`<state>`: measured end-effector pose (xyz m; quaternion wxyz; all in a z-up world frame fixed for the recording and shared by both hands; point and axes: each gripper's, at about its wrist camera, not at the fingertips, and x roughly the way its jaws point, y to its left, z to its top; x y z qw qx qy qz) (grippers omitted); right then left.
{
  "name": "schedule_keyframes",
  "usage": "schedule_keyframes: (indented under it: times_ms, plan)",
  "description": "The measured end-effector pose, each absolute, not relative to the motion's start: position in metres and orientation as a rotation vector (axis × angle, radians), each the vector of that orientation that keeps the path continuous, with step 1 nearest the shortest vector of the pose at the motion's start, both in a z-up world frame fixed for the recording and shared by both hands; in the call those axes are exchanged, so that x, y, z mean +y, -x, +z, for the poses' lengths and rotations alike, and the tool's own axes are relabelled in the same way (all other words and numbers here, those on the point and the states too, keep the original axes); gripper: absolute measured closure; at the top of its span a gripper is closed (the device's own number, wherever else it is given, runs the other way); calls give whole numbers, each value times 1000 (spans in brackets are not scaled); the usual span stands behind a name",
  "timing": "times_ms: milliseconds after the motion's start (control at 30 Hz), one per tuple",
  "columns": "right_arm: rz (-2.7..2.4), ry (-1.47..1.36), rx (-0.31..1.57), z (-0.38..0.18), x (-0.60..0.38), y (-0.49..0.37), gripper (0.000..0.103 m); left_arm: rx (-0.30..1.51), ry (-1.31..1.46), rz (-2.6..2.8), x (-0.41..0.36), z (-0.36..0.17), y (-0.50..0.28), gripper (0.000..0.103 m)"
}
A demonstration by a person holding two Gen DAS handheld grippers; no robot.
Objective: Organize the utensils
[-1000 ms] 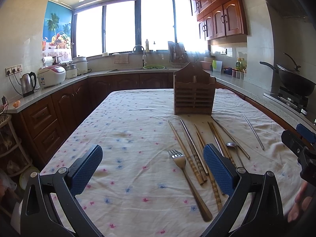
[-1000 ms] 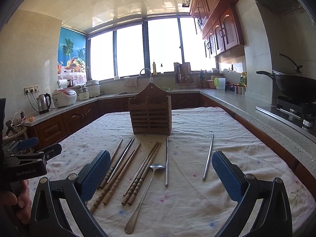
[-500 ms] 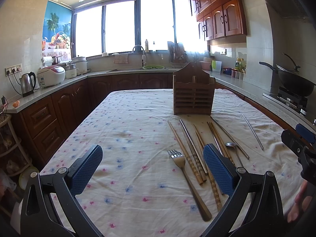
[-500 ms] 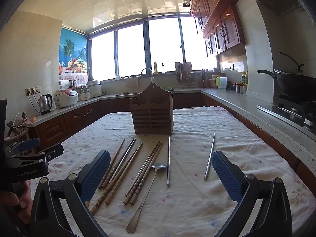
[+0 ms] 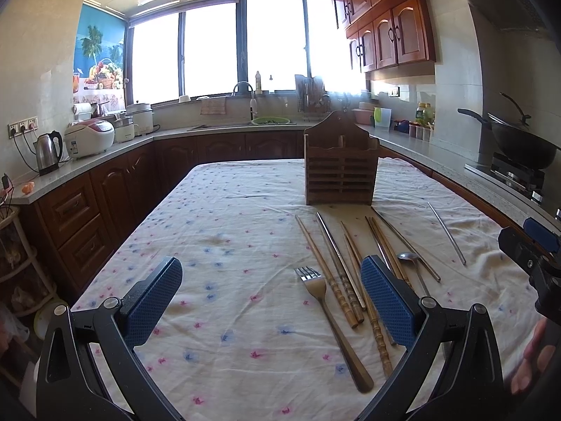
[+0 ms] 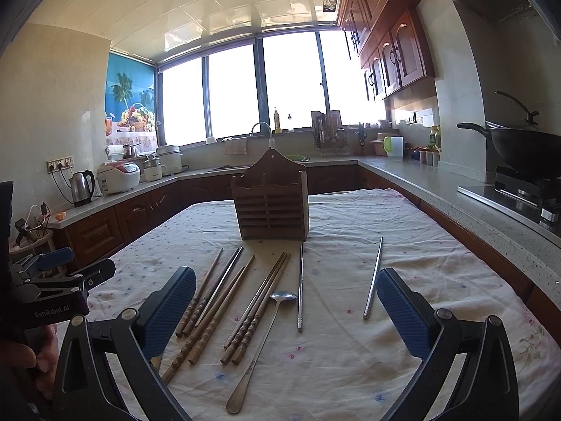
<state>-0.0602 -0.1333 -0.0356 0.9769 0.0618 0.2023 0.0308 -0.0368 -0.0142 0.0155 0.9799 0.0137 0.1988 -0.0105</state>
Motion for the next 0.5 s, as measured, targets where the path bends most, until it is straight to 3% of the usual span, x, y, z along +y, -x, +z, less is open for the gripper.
schedule_keyframes:
  times_ms: [500]
  plan:
    - [73, -143, 428, -35, -135, 56, 0, 468, 41, -52, -2, 13, 25, 0]
